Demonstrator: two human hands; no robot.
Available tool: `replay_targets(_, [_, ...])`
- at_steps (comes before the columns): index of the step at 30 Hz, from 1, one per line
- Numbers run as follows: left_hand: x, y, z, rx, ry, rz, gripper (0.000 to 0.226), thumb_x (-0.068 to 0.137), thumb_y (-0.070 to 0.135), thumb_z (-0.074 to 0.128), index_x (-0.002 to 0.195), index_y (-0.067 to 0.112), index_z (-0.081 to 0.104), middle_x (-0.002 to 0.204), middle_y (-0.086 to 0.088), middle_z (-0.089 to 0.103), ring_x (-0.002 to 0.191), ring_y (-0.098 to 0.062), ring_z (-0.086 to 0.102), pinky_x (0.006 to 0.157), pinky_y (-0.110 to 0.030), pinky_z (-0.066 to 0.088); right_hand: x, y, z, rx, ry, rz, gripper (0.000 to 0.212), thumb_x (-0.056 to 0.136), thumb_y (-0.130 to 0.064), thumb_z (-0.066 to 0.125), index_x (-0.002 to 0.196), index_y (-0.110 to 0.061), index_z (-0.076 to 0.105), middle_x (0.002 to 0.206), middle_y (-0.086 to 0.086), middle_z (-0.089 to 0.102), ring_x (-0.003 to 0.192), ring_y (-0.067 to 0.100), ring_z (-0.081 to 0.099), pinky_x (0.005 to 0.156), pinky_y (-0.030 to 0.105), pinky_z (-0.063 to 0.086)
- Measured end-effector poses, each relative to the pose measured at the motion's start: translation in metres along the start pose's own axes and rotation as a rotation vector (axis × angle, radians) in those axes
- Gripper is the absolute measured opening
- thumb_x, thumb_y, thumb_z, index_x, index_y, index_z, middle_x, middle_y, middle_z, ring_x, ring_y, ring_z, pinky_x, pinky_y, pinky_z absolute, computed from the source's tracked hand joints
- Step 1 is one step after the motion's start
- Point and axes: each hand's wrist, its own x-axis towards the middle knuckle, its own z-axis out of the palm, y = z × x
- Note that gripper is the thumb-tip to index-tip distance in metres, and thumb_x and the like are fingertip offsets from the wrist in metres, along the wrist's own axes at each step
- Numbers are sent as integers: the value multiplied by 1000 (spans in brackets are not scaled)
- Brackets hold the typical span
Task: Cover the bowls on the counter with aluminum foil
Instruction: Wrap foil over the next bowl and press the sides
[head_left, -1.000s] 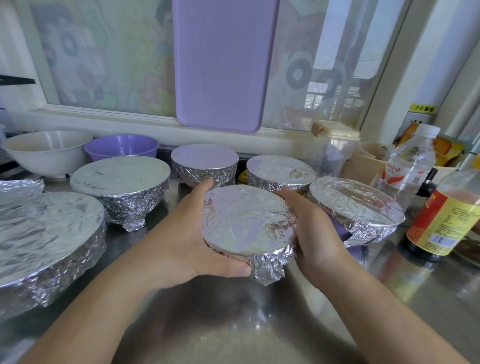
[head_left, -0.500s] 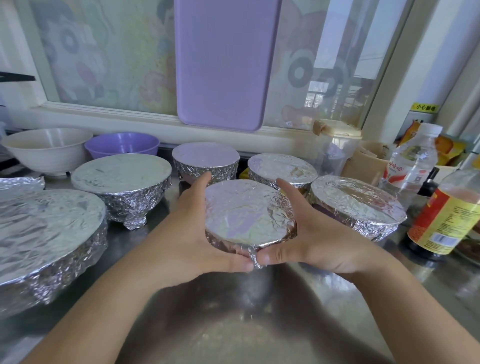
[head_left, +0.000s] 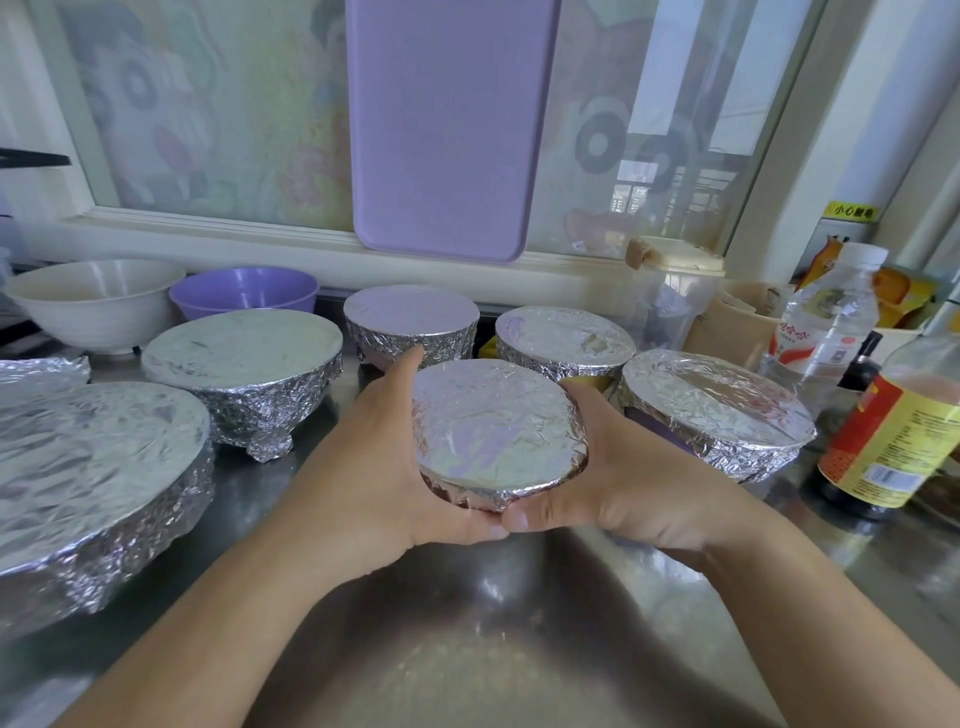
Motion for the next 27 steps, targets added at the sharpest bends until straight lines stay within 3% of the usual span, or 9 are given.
replay_targets(3, [1, -1, 1, -16, 6, -9, 163, 33, 69, 99, 163, 44, 4, 155, 22, 35, 138, 2, 38, 107, -21, 34, 1, 2, -1, 13, 7, 31, 73, 72, 18, 84, 109, -36, 52, 90, -39, 72, 92, -19, 67, 75, 3, 49])
replay_targets(6, [4, -8, 0, -60, -40, -25, 163, 32, 64, 102, 163, 46, 5, 154, 25, 34, 138, 2, 40, 114, -24, 35, -2, 7, -9, 25, -17, 66, 82, 69, -5, 98, 127, -37, 49, 110, -31, 74, 111, -7, 68, 86, 10, 53])
replay_targets(9, [5, -12, -5, -126, -107, -66, 164, 37, 54, 105, 162, 49, 0, 158, 26, 22, 136, 4, 39, 110, -19, 37, 1, 8, -18, 76, 42, 132, 82, 67, -57, 92, 138, -35, 56, 129, -10, 73, 125, 13, 67, 107, 38, 54])
replay_targets(12, [5, -14, -12, -131, -163, -121, 160, 47, 40, 106, 161, 52, -6, 159, 27, 13, 135, 1, 37, 92, -9, 38, 9, 16, -24, 155, 249, 181, 76, 60, -89, 78, 115, -36, 75, 118, 2, 77, 114, 31, 72, 114, 62, 44])
replay_targets(15, [4, -14, -15, -127, -182, -131, 157, 49, 43, 105, 158, 57, -7, 158, 27, 18, 131, 3, 42, 74, -1, 41, 9, 13, -16, 120, 332, 125, 52, 79, -77, 70, 119, -43, 72, 113, -17, 74, 105, 11, 70, 113, 43, 43])
replay_targets(18, [4, -11, -17, -183, -187, -101, 162, 33, 60, 102, 155, 62, -5, 155, 28, 31, 128, 9, 48, 101, -13, 42, 8, 13, -8, 181, 322, 87, 57, 99, -51, 65, 152, -36, 52, 140, -26, 58, 120, -13, 52, 108, 24, 34])
replay_targets(21, [4, -9, -17, -211, -171, -87, 165, 23, 71, 97, 154, 63, -4, 154, 28, 34, 135, 5, 46, 117, -33, 40, 10, 10, -2, 166, 314, 92, 52, 102, -44, 62, 152, -35, 53, 141, -27, 57, 121, -15, 51, 107, 18, 36])
replay_targets(23, [3, -10, -17, -233, -171, -88, 162, 26, 68, 97, 154, 63, -2, 150, 34, 38, 132, 7, 49, 116, -33, 42, 9, 12, -3, 176, 348, 89, 46, 101, -42, 65, 146, -32, 59, 136, -24, 63, 120, -14, 55, 112, 21, 39])
replay_targets(27, [4, -17, -19, -278, -197, -95, 153, 34, 58, 98, 155, 63, 4, 131, 53, 46, 126, 15, 53, 119, -32, 40, 9, 11, -6, 96, 421, 84, 36, 100, -40, 67, 135, -30, 66, 126, -14, 69, 116, -3, 62, 92, 16, 43])
